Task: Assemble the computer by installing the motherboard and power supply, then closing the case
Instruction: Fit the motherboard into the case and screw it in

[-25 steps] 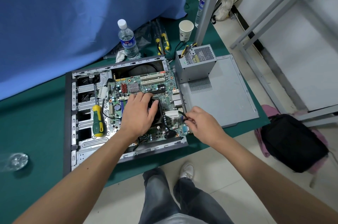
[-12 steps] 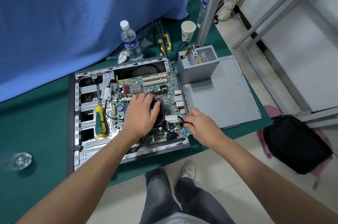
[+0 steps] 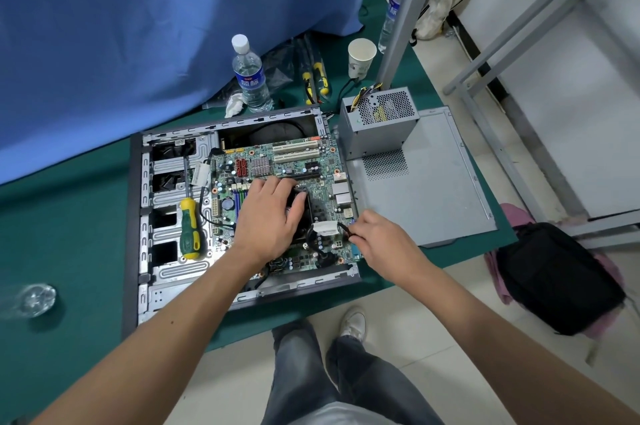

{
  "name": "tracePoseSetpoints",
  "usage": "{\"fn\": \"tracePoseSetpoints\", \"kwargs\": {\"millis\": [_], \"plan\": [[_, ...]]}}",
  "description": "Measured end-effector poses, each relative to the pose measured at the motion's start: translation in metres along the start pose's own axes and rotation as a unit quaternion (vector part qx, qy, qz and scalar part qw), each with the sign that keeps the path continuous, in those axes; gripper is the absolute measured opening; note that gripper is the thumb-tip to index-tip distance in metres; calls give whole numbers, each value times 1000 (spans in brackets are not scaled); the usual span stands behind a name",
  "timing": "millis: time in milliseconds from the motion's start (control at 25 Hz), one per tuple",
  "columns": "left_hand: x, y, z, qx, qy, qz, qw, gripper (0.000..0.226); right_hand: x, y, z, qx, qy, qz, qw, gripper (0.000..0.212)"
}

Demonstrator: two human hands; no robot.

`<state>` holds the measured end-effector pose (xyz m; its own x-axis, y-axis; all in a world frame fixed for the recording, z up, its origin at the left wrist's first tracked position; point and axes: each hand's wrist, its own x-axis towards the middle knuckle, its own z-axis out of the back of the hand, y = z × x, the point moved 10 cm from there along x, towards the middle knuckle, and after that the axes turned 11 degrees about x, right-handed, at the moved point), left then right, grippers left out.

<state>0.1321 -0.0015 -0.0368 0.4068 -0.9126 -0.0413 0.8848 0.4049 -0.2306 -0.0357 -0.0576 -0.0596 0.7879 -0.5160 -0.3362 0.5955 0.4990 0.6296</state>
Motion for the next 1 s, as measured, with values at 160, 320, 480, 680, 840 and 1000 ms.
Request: {"fn": "tracePoseSetpoints", "kwargs": {"millis": [160,320,480,680,840,1000], "plan": [[0,2,0,-1,0,3,1000,55,2,2,2,7,10,1,1000,22],[1,0,0,-5,1,1,1000,52,7,5,3,-19,26,5,999,25],[0,2,0,-6,1,5,1000,51,16,13,1,-63,34,10,997,17],[1,1,0,-5,2,4,1000,52,17,19,0,-80,40,34,995,14],[0,2,0,-7,3,6,1000,51,13,17,2,-56,40,29,997,14],[1,0,0,-8,7,4,1000,51,20,12,1,-42,102,17,994,16]]}}
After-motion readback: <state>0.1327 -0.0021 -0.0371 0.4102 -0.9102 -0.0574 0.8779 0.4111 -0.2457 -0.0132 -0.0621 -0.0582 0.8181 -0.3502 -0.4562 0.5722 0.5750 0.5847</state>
